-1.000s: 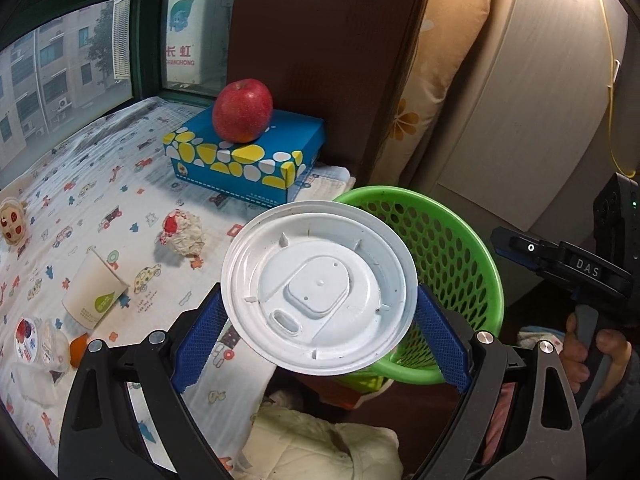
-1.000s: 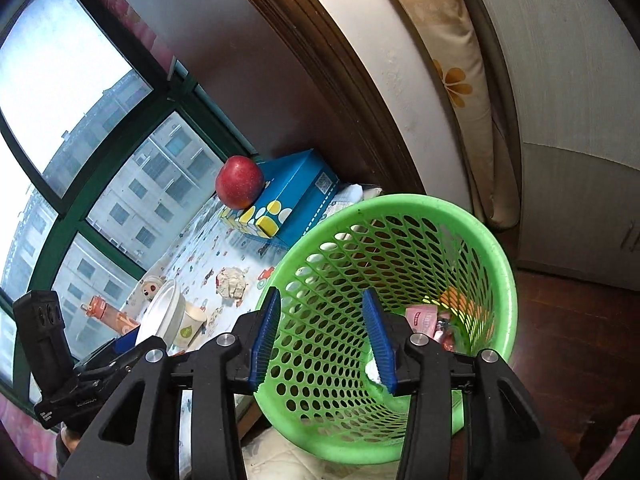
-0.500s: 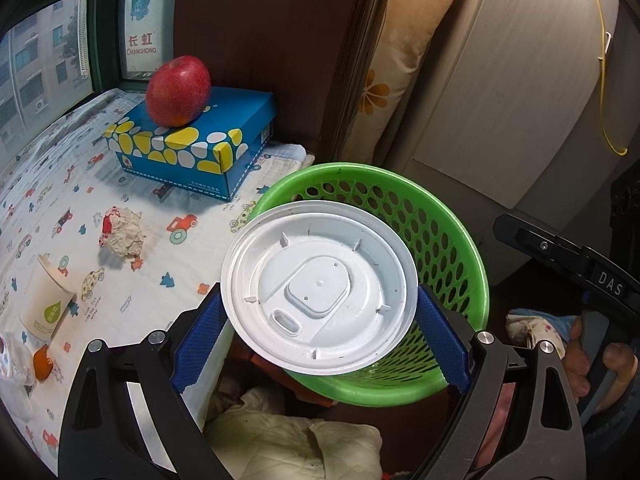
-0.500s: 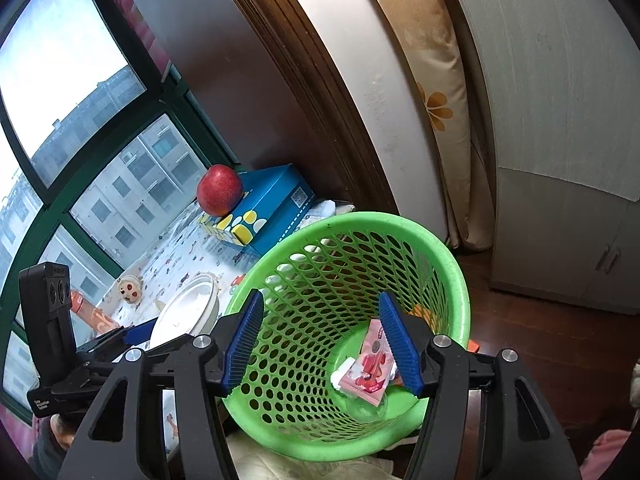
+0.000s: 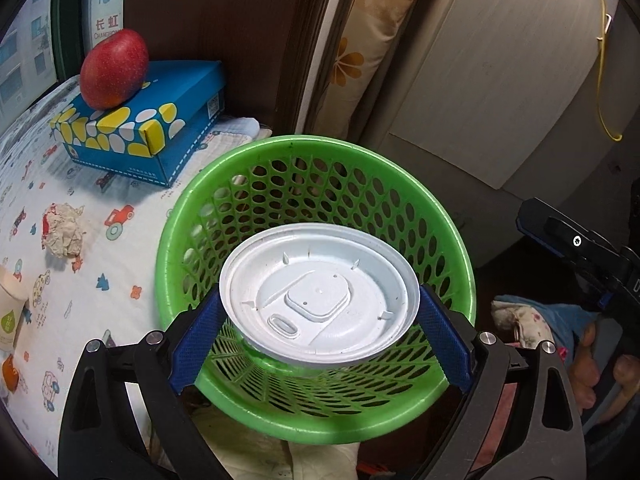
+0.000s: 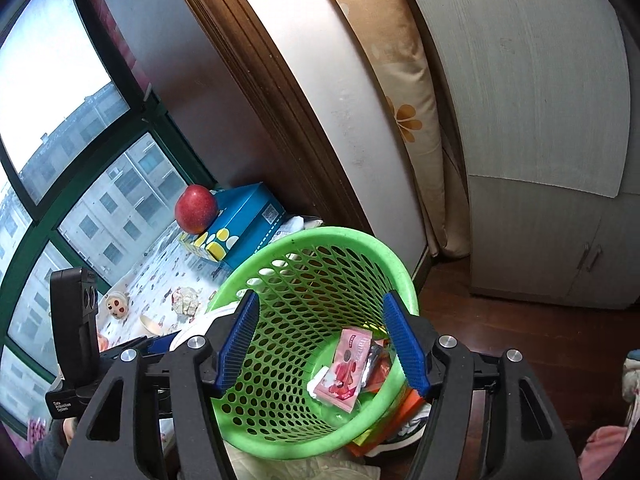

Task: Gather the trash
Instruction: 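Lower the white lid into the green basket and open the left tool, then move both tools back over the bed toward the clear tray and paper ball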

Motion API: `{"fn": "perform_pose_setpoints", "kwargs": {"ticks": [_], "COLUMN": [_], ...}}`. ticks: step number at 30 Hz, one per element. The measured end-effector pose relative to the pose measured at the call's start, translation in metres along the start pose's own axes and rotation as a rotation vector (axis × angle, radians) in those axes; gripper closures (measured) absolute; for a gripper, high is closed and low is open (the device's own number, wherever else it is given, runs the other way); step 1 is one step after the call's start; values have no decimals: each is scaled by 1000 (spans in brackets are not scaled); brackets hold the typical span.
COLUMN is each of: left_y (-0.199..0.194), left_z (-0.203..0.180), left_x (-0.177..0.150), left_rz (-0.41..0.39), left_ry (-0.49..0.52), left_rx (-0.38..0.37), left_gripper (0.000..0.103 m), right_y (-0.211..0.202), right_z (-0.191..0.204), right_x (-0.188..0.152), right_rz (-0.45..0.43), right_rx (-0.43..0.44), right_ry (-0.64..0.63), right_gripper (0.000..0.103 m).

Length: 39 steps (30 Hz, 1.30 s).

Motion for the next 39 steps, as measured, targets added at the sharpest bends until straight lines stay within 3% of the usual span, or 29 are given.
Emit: {"fn": "perform_pose_setpoints", "kwargs": {"ticks": [8,14,27,39], "left_y": [-9,-44,-125,-211], "left_z": [4,31,128,250], "left_x": [-6,-2,-9,-46], "left_rz": [-11,-66,-162,-215], "left_ry": [-32,-46,-92,-237], "left_rx": [-15,56,318,615], "left_gripper": [10,10,10,10], "right_y": [2,7,29,49], "right_z": [5,29,118,201], "right_x": [-6,-9,-34,-66], "right_rz": [12,22,93,163], "right_rx": [17,60,206,337], "right_ry": [5,-18,-118,-192], "right_gripper": [41,39,34,31]}}
Point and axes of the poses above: each gripper's, at about its wrist camera, not at the fingertips, and y roughly the way its jaws point, z to its left, x to its top, the point moved 7 cm from there along y, roughly the way its jaws point, and after that the axes turned 15 degrees about -z, right-handed, at the moved point
